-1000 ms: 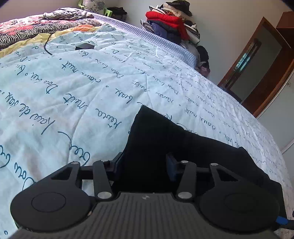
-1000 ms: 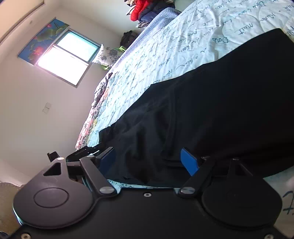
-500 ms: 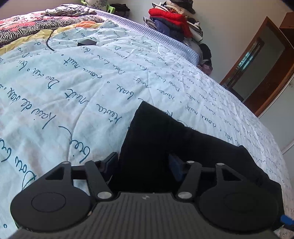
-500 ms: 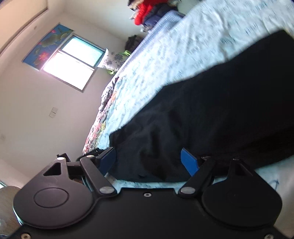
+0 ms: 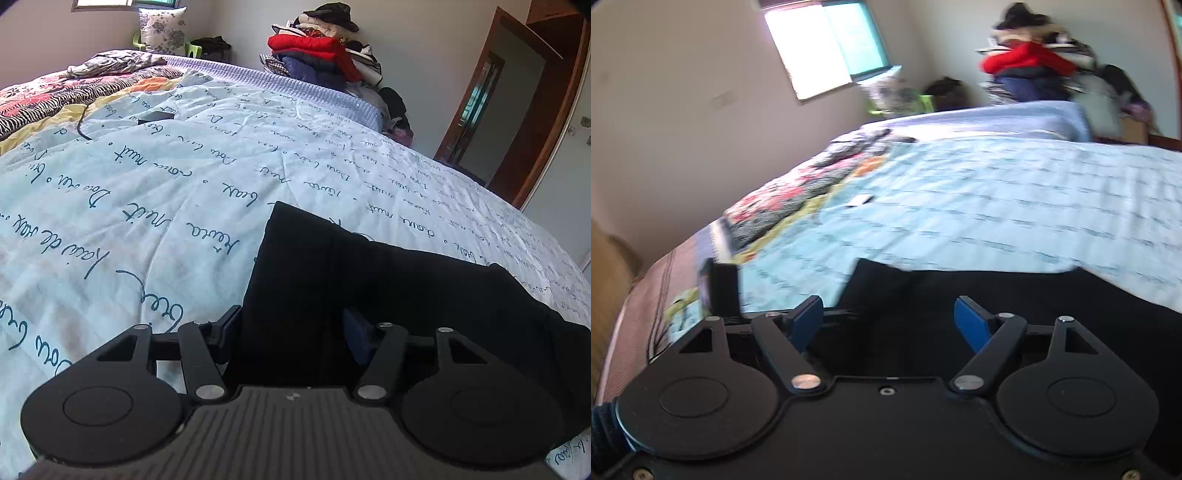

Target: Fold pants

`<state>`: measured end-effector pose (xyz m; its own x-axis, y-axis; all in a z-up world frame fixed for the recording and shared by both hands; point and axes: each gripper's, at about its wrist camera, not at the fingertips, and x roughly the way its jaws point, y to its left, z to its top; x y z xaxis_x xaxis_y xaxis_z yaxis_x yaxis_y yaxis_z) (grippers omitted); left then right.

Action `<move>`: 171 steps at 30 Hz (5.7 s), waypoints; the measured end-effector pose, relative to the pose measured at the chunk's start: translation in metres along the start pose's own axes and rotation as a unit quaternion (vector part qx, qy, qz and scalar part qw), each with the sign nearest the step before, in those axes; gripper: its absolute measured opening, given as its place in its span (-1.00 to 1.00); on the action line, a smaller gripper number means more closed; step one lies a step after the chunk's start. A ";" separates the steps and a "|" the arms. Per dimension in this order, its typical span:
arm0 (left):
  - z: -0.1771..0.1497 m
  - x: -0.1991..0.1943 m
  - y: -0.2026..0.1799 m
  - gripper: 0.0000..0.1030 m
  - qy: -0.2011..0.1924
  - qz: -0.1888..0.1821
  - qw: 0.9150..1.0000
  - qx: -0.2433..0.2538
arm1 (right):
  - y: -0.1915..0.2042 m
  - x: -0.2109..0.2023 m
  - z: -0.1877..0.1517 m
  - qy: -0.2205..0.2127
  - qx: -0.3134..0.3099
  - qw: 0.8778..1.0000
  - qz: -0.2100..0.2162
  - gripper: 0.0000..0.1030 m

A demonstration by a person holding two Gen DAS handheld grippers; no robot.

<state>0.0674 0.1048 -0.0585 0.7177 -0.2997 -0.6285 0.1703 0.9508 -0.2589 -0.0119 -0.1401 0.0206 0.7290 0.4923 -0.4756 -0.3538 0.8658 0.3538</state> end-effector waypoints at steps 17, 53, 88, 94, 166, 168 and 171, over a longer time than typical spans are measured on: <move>-0.011 -0.002 0.015 0.21 -0.031 -0.036 0.999 -0.009 | 0.046 0.049 -0.039 0.005 -0.036 0.999 0.018 0.82; -0.001 0.002 0.059 0.66 0.049 -0.193 0.951 -0.234 | 0.087 0.041 -0.075 0.008 -0.261 0.961 -0.094 0.79; 0.002 -0.014 0.033 -0.60 0.033 -0.070 0.987 -0.143 | -0.030 -0.026 -0.070 0.019 0.057 0.994 -0.087 0.84; 0.019 -0.035 0.003 -0.75 0.014 -0.059 0.991 -0.115 | -0.042 -0.037 -0.065 0.000 0.066 0.994 -0.085 0.84; -0.097 -0.016 -0.353 0.55 -0.079 -0.273 0.925 0.251 | -0.244 -0.239 -0.083 -0.209 0.333 0.912 -0.120 0.86; -0.081 -0.016 -0.324 0.55 -0.079 -0.239 0.942 0.222 | -0.248 -0.227 -0.085 -0.199 0.366 0.906 -0.074 0.86; -0.059 -0.009 -0.279 0.58 -0.072 -0.187 0.965 0.170 | -0.258 -0.193 -0.088 -0.163 0.424 0.891 -0.002 0.87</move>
<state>-0.0265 -0.1620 -0.0238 0.6454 -0.6362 -0.4229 0.6294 0.7565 -0.1776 -0.1127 -0.4508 -0.0496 0.9095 0.3175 -0.2682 0.1186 0.4202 0.8996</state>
